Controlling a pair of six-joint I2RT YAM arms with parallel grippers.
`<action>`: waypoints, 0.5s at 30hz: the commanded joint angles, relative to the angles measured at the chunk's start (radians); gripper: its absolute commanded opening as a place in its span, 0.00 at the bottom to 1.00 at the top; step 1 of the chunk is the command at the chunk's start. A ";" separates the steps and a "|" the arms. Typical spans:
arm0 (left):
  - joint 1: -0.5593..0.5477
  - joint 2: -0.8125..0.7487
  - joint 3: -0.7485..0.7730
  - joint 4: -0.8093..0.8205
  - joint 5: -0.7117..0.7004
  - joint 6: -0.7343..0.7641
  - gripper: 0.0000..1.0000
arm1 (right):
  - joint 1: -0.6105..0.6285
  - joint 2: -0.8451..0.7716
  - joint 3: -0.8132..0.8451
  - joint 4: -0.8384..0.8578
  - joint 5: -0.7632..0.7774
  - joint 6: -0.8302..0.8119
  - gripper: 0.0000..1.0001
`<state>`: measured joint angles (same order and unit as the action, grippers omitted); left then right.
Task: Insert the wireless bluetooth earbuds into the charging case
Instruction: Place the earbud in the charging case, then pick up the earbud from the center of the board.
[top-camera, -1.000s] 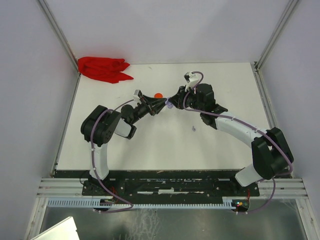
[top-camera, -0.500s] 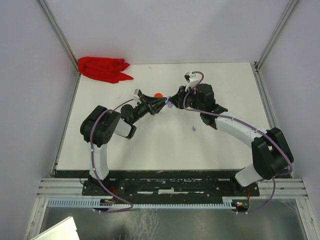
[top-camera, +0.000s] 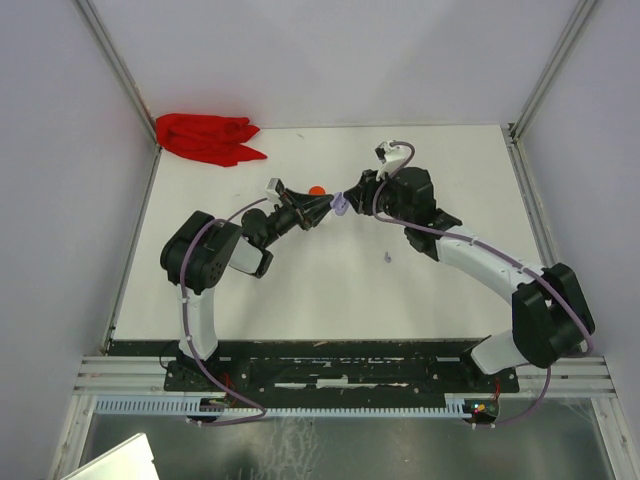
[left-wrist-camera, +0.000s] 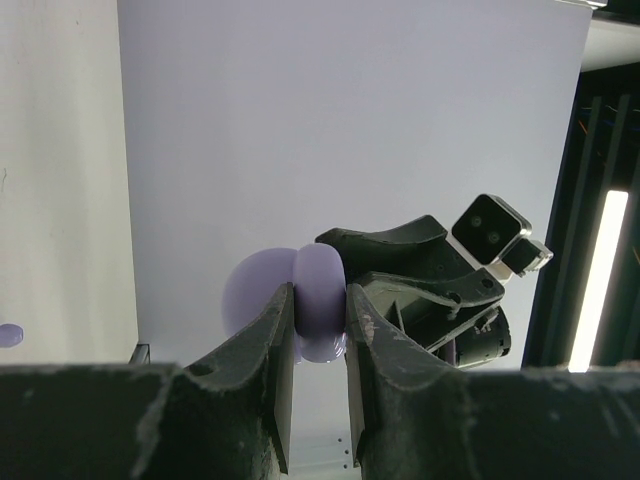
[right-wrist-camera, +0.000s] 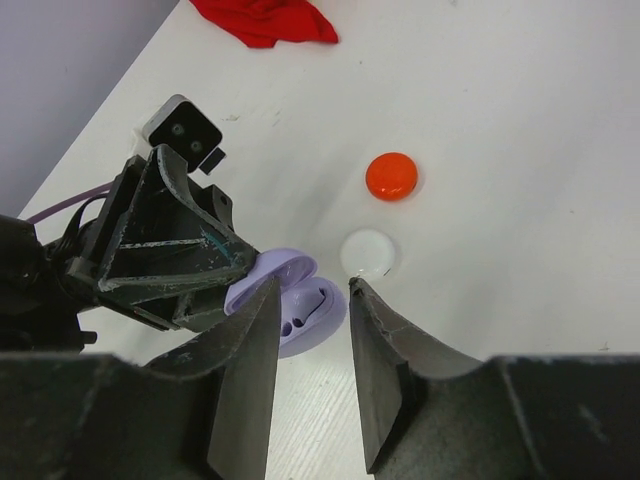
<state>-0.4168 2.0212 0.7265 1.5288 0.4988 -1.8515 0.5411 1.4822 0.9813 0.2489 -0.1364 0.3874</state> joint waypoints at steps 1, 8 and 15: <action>0.004 -0.011 0.013 0.201 -0.016 -0.031 0.03 | -0.004 -0.107 -0.010 -0.017 0.086 -0.045 0.44; 0.058 -0.011 -0.024 0.201 -0.012 -0.006 0.03 | -0.005 -0.139 0.038 -0.521 0.440 0.036 0.58; 0.083 -0.030 -0.054 0.201 0.004 0.012 0.03 | -0.004 -0.079 0.010 -0.743 0.490 0.067 0.64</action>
<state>-0.3378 2.0212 0.6834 1.5288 0.4992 -1.8507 0.5400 1.3743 0.9890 -0.3145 0.2668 0.4202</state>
